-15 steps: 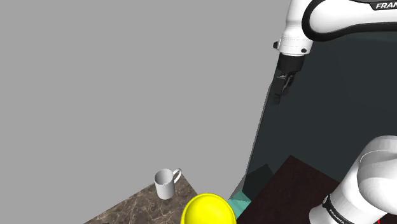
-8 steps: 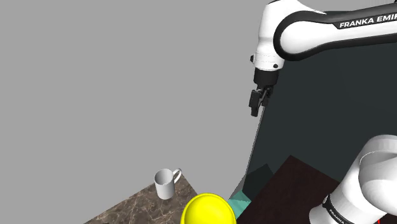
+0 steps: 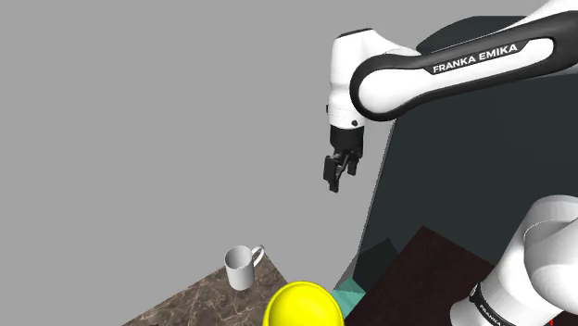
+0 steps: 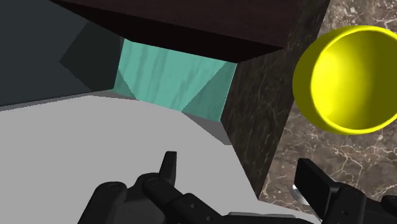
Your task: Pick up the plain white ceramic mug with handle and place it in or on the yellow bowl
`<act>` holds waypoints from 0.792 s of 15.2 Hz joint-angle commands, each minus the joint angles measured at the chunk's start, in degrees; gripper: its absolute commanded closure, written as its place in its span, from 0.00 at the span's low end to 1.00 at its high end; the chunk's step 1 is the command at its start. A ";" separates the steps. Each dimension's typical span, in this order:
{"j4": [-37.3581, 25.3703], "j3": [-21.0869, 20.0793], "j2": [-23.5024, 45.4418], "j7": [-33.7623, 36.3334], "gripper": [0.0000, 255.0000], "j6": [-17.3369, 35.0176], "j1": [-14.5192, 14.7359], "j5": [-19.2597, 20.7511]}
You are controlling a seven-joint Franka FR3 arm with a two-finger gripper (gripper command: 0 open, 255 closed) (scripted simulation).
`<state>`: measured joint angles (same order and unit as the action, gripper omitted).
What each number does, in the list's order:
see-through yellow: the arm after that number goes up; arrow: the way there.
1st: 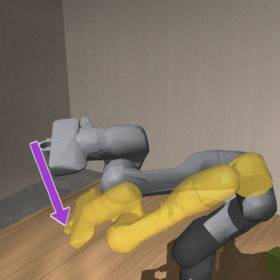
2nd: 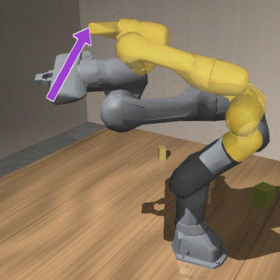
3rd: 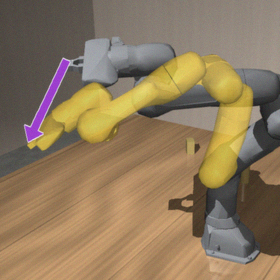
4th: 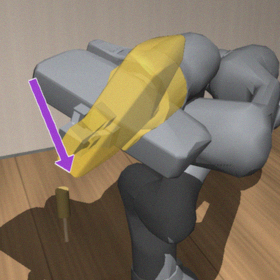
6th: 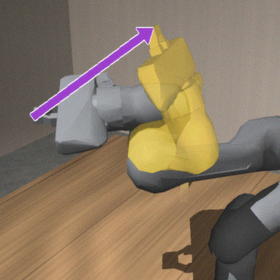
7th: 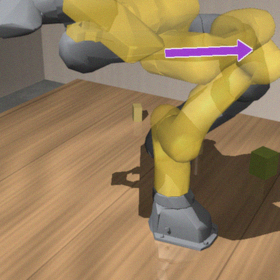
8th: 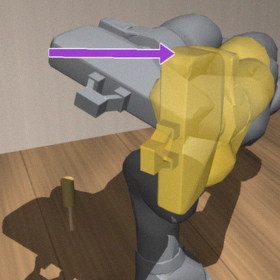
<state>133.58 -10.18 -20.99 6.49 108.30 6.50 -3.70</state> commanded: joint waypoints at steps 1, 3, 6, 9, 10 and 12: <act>-1.16 -1.68 3.71 2.16 0.00 2.29 0.67 -0.17; -2.94 -3.20 7.48 4.27 0.00 3.92 1.27 -0.01; -6.11 -5.26 13.37 7.54 0.00 6.05 2.22 0.74; -9.90 -6.99 19.52 10.90 0.00 7.73 3.32 2.06; -11.29 -7.47 21.62 12.03 0.00 8.18 3.74 2.61; -14.30 -8.28 25.88 14.27 0.00 8.90 4.68 3.83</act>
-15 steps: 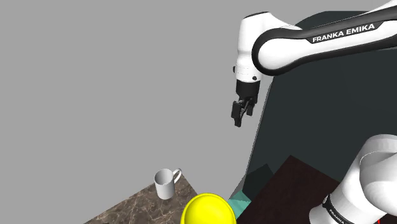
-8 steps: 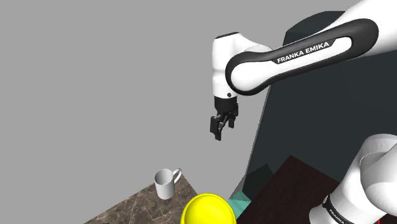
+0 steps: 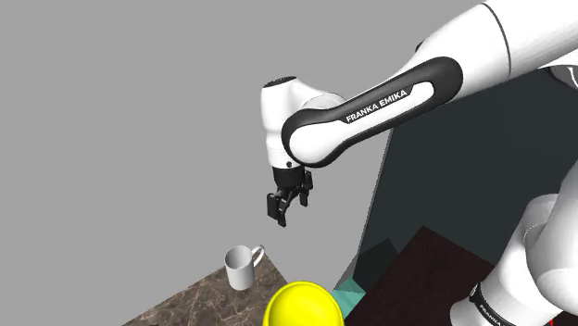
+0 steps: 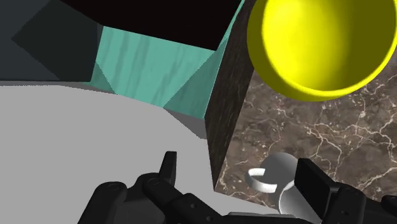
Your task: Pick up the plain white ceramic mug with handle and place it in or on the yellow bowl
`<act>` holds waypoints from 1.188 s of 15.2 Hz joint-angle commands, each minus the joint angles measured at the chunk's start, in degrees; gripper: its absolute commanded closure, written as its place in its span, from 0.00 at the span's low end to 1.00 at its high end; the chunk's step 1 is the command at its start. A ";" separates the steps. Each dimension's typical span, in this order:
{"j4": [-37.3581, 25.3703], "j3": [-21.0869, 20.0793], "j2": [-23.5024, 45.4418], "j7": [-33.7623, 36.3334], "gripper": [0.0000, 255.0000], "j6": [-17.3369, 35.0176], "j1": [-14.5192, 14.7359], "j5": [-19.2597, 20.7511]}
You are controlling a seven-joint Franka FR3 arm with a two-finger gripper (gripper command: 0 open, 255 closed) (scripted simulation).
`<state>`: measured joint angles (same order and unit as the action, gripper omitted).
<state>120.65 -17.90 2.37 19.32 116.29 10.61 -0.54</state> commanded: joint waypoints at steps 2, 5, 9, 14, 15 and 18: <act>-4.66 -1.13 6.85 3.62 0.00 1.37 1.71 2.01; -10.15 -1.61 13.44 6.67 0.00 1.57 3.68 4.09; -18.64 -1.59 22.39 10.11 0.00 0.89 6.87 6.66; -31.61 -1.02 34.06 13.24 0.00 -1.60 11.37 9.24; -34.63 -1.63 36.65 14.00 0.00 -2.41 11.75 10.19; -36.48 -6.61 40.23 16.60 0.00 -2.34 8.65 14.64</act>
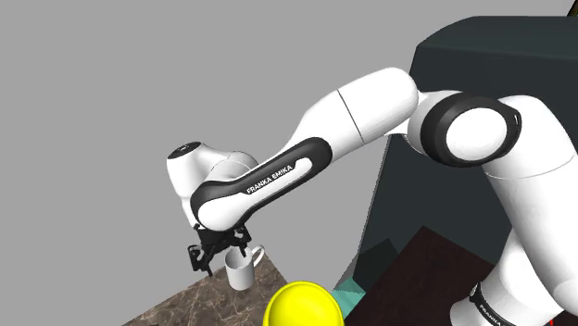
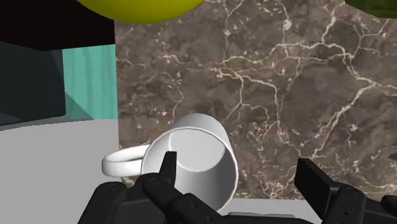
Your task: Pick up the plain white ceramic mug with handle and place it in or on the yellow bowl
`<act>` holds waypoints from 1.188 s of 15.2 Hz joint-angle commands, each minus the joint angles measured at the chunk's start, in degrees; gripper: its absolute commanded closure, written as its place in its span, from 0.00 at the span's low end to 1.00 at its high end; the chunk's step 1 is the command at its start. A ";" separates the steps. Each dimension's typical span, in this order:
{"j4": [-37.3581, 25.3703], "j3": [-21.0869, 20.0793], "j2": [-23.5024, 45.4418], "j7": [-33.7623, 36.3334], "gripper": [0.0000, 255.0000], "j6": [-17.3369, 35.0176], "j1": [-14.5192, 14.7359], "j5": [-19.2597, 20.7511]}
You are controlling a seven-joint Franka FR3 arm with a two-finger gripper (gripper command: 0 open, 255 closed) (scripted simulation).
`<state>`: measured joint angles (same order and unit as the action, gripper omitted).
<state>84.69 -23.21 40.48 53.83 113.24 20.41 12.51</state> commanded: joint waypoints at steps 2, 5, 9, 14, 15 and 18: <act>0.11 -4.24 3.44 -16.43 0.00 1.52 -3.42 4.30; 0.89 -8.80 5.81 -13.97 0.00 2.44 -6.91 8.84; 0.81 -13.10 7.60 -11.92 0.00 1.79 -10.01 12.77; 1.03 -16.63 8.74 -10.20 1.00 1.00 -12.42 15.76; 0.94 -16.55 8.94 -10.17 1.00 1.10 -12.33 15.83; 0.11 -16.62 9.06 -10.04 1.00 0.45 -11.85 15.73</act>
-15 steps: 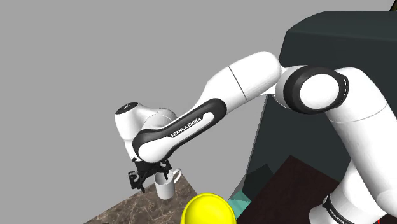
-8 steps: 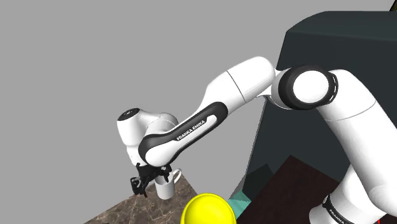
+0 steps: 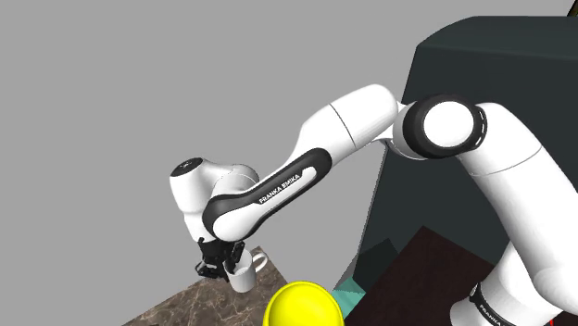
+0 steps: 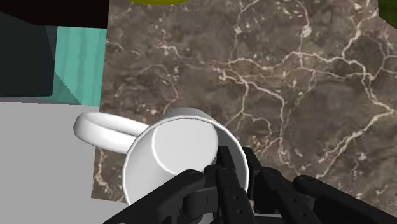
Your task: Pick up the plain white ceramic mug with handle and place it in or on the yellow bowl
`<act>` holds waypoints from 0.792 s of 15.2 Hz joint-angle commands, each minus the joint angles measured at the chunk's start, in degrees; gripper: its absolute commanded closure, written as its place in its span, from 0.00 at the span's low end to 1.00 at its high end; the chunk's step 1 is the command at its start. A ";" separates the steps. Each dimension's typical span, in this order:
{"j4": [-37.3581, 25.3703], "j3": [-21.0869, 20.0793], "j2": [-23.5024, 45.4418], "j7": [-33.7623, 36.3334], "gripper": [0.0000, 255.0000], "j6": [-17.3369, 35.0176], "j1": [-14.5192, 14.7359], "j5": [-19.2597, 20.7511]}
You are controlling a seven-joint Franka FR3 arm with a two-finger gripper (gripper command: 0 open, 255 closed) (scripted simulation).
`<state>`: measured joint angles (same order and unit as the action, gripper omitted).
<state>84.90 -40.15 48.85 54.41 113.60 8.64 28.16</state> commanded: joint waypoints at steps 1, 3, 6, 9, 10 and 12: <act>-0.23 0.33 0.76 -10.55 1.00 0.04 0.05 0.07; -0.49 0.42 0.97 -10.61 1.00 0.02 0.14 0.13; 0.17 -2.53 1.50 -9.76 1.00 -0.74 -2.54 2.46; -0.13 -5.16 1.20 -9.12 1.00 -2.72 -4.16 3.52; -0.25 -5.85 1.02 -9.00 1.00 -3.33 -4.56 3.69; -0.51 -7.02 0.60 -8.85 1.00 -4.50 -5.22 3.85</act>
<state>85.37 -46.65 49.53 46.99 105.94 3.74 31.58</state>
